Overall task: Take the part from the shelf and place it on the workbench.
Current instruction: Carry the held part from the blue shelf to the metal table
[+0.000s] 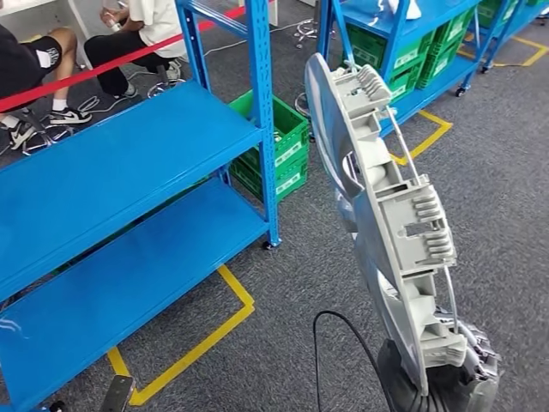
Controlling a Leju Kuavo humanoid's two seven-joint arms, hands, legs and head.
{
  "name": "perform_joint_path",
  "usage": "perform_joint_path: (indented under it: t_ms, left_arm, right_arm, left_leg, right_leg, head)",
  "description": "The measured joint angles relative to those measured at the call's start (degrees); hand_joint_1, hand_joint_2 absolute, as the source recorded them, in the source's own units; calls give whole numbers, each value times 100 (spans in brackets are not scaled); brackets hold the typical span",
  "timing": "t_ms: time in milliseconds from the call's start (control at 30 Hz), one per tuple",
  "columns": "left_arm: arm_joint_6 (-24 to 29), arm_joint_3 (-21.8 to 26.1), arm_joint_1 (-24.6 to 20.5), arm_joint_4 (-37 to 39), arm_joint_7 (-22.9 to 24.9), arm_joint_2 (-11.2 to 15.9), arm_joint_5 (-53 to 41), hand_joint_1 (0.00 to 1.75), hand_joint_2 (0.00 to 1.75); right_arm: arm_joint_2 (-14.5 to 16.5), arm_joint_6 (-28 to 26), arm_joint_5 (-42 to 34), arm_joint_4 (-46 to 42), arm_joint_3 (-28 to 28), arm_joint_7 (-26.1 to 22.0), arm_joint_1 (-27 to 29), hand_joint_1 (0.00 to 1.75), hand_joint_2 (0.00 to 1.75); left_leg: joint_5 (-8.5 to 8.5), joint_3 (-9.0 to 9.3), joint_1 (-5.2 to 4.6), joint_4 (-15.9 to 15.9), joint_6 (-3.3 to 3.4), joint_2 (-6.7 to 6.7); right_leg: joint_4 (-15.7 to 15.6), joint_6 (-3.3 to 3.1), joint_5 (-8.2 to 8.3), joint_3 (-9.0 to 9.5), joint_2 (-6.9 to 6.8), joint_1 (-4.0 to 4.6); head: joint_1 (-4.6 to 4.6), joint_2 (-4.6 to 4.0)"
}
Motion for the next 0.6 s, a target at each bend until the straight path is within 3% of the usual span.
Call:
perform_joint_path:
  t_ms: [67, 100, 133, 167, 200, 267, 333, 367, 400, 467, 500, 533, 600]
  left_arm:
    - [-3, -2, 19, 2, 0, -8, -27, 0, 175]
    - [-4, -4, 27, 2, 0, -14, -49, 0, 175]
    - [-5, -5, 31, 3, 0, -17, -72, 0, 175]
    - [-5, -7, 30, 3, 0, -17, -93, 0, 175]
    - [-5, -9, 26, 3, 0, -17, -110, 0, 175]
    - [-7, -16, 13, 3, -1, -17, -151, 0, 175]
    - [-9, -26, -11, 3, -8, -14, -183, 0, 175]
    - [-10, -30, -24, 3, -13, -13, -186, 0, 175]
    - [-11, -34, -36, 3, -18, -13, -187, 0, 175]
    - [-15, -40, -46, 3, -27, -21, -189, 0, 175]
    - [-21, -44, -49, 3, -34, -25, -196, 0, 175]
    - [-31, -45, -42, 3, -40, -26, -207, 0, 175]
    - [-62, -46, -14, 3, -48, -18, -250, 0, 175]
  right_arm:
    - [19, -6, 12, 1, -2, 0, 2, 175, 175]
    - [26, -14, 20, 2, -3, 0, 5, 175, 175]
    - [29, -23, 29, 2, -4, 1, 16, 175, 175]
    - [32, -35, 38, 2, -5, 2, 32, 175, 175]
    - [34, -50, 46, 2, -6, 4, 48, 175, 175]
    - [39, -86, 65, 0, -13, 9, 76, 175, 175]
    - [53, -124, 89, -3, -29, 12, 107, 175, 175]
    - [60, -134, 101, -5, -38, 14, 125, 175, 175]
    - [65, -143, 110, -5, -46, 15, 141, 175, 175]
    - [70, -157, 124, -11, -61, 20, 180, 175, 175]
    - [72, -172, 132, -15, -72, 25, 200, 175, 175]
    - [73, -192, 147, -21, -84, 29, 219, 175, 175]
    - [73, -242, 203, -40, -109, 48, 248, 175, 175]
  left_leg:
    - [-556, -185, 5, 528, -42, -332]
    - [-850, -292, -1, 921, -27, -434]
    - [-1041, -364, -13, 1270, 2, -476]
    - [-1105, -368, -30, 1492, 39, -492]
    - [-1042, -278, -53, 1528, 82, -502]
    - [-755, 195, -99, 1037, 177, -597]
    - [-695, 801, -127, 229, 250, -812]
    - [-732, 977, -131, -49, 266, -889]
    - [-762, 1053, -138, -201, 276, -907]
    - [-659, 999, -133, -262, 303, -801]
    - [-582, 955, -128, -279, 335, -735]
    - [-500, 897, -118, -299, 362, -664]
    - [-347, 738, -114, -304, 393, -517]
  right_leg:
    - [-2, -79, 158, -163, 120, 2]
    - [-1, -100, 243, -261, 195, 12]
    - [1, -112, 329, -371, 277, 24]
    - [2, -118, 414, -478, 358, 36]
    - [3, -119, 498, -581, 439, 43]
    - [4, -113, 662, -765, 597, 45]
    - [1, -83, 820, -898, 732, 51]
    - [-16, -58, 898, -934, 783, 50]
    - [-48, -25, 978, -951, 834, 47]
    - [-119, 43, 1087, -973, 884, 40]
    - [-71, 67, 989, -1009, 801, 41]
    - [85, 87, 764, -1075, 664, 41]
    - [778, 144, 81, -1254, 367, 16]
  head:
    - [-12, 0]
    - [-16, 0]
    - [-20, 0]
    - [-20, 0]
    - [-19, 0]
    - [-19, 0]
    - [-17, 1]
    - [-16, 1]
    - [-29, 1]
    - [-46, 1]
    - [-43, 1]
    - [-20, 0]
    - [14, 0]
